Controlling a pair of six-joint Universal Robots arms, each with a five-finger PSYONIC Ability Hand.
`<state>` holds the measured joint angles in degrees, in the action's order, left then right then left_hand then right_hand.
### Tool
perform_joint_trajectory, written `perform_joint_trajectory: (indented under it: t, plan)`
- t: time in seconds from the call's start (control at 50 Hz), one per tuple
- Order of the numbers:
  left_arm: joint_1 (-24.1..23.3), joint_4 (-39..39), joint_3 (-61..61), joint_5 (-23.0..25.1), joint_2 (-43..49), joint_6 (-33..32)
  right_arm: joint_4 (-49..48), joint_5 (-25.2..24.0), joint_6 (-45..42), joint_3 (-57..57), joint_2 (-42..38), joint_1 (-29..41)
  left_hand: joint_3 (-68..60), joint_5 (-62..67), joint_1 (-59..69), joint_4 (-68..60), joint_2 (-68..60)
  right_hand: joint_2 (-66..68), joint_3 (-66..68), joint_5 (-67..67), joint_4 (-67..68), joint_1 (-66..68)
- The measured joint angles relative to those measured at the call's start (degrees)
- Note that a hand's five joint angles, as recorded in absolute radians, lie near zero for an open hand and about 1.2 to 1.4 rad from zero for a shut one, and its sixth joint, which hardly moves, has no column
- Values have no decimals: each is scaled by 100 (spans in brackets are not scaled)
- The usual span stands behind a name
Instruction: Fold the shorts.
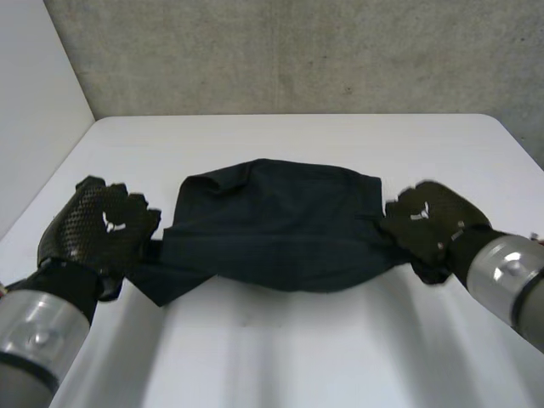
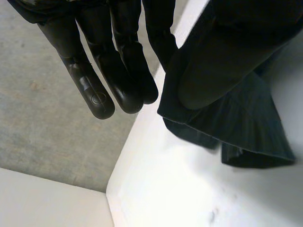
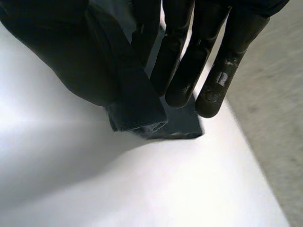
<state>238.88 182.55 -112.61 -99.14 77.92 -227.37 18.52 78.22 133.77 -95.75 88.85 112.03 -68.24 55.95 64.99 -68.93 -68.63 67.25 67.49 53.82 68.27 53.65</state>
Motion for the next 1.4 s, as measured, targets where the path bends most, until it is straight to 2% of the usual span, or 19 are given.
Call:
perform_joint_trajectory:
  t: [0.12,0.18,0.3,0.32,0.42,0.56,0.66,0.76,0.94,1.16,1.2,1.24,1.28,1.3,1.4]
  plan:
    - [-445,-510,-107,-89,-172,-351,1435,-18,-696,-28,276,-51,-1,0,0,0,0,0,0,0,0,0]
    - [-707,-562,-151,-79,-28,-406,1560,-24,-829,-55,252,-60,-1,0,0,0,0,0,0,110,0,0]
    - [-875,-271,-79,-81,662,-400,924,9,-669,-104,-197,-52,-4,0,0,0,0,0,0,167,1,0]
    - [-882,-37,12,-93,1064,-390,586,47,-554,-113,-458,-41,-4,0,0,0,0,0,0,181,0,21]
    - [-784,586,321,-176,2082,-377,-208,180,-145,-114,-1097,-16,-4,0,0,0,0,0,0,202,1,78]
    - [-609,983,610,-391,2731,-359,-574,184,743,-16,-1404,-145,-5,0,0,0,0,0,0,203,1,78]
    - [-600,1012,665,-453,2739,-341,-464,-28,1368,119,-1364,-435,-5,0,0,0,0,-2256,-2273,-1778,-2336,-1526]
    - [-611,990,670,-470,2673,-334,40,-441,1805,288,-1301,-726,-4,0,0,0,0,-3226,-3326,-2880,-3399,-2358]
    - [-596,974,648,-482,2637,-333,1157,-1011,2061,488,-1286,-1027,-5,0,0,0,0,-3698,-3775,-3363,-3827,-2686]
    - [-592,975,619,-483,2643,-319,1233,-1096,2433,363,-1345,-1010,-5,0,0,0,0,-3698,-3775,-3378,-3827,-2686]
    - [-586,976,623,-472,2653,-312,1206,-1101,2454,299,-1362,-996,-4,0,0,0,0,-2809,-2925,-2591,-3016,-1983]
    - [-575,979,635,-460,2670,-306,1153,-1098,2428,258,-1390,-981,-4,0,0,0,0,-1325,-1389,-1138,-1471,-727]
    - [-575,979,635,-460,2670,-306,1153,-1098,2428,258,-1390,-981,-4,0,0,0,0,-1325,-1389,-1138,-1471,-727]
    - [-555,991,668,-438,2704,-281,1040,-1062,2292,242,-1449,-963,-4,0,0,0,0,-24,-115,132,-142,193]
    - [-526,1154,929,-342,2916,-195,593,-801,1509,343,-1579,-831,-4,0,0,0,0,24,-40,234,-12,216]
